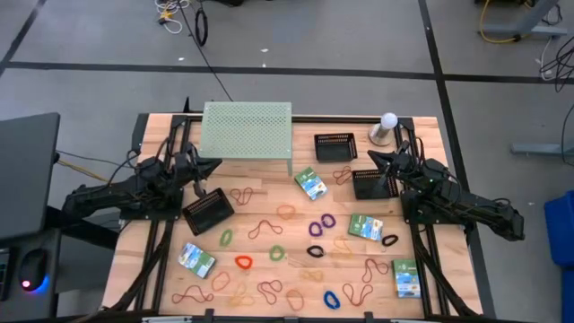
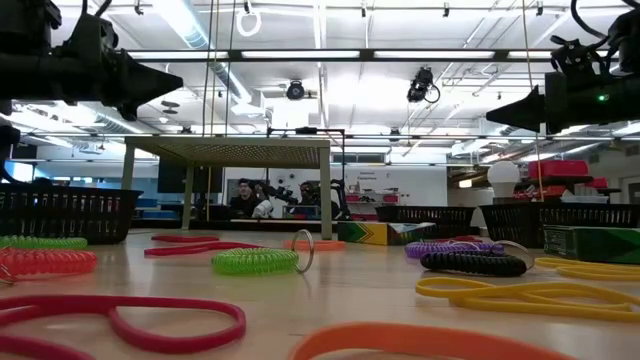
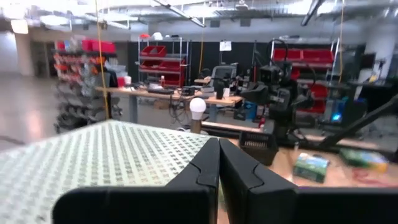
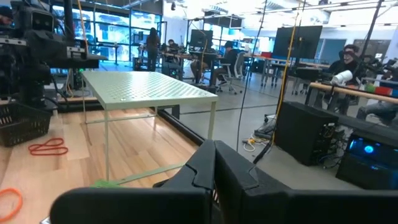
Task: Pick & Place Office Desk Supplies
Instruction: Put the black bin on the shelf
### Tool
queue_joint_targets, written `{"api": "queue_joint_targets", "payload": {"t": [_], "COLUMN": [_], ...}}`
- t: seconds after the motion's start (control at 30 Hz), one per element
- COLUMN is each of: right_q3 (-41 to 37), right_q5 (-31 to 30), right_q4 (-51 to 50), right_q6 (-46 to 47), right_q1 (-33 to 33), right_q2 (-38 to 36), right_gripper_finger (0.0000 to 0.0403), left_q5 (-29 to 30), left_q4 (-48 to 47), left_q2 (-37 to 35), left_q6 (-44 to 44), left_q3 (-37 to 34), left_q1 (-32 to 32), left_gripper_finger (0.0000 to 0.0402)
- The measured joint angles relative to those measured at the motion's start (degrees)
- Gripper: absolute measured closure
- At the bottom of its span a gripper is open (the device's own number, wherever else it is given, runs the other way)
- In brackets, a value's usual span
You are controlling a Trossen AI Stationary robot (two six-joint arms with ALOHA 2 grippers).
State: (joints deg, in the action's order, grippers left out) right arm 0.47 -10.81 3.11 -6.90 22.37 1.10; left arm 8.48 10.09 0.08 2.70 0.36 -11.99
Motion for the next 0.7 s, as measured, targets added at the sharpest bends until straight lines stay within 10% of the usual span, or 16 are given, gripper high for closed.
{"api": "queue_joint_targets", "payload": {"t": [0.7], "right_q3": [0.02], "right_q5": [4.42], "right_q4": [15.10], "right_q6": [12.37], "right_q1": [-0.08], "right_q2": [0.40], "right_gripper_finger": [0.0395], "left_q5": [2.19], "left_q4": [-0.02], "left_q2": [2.87], "left_q6": [-0.44], "left_q3": [-0.02], "left_q1": [0.00], "left_gripper_finger": [0.0392]}}
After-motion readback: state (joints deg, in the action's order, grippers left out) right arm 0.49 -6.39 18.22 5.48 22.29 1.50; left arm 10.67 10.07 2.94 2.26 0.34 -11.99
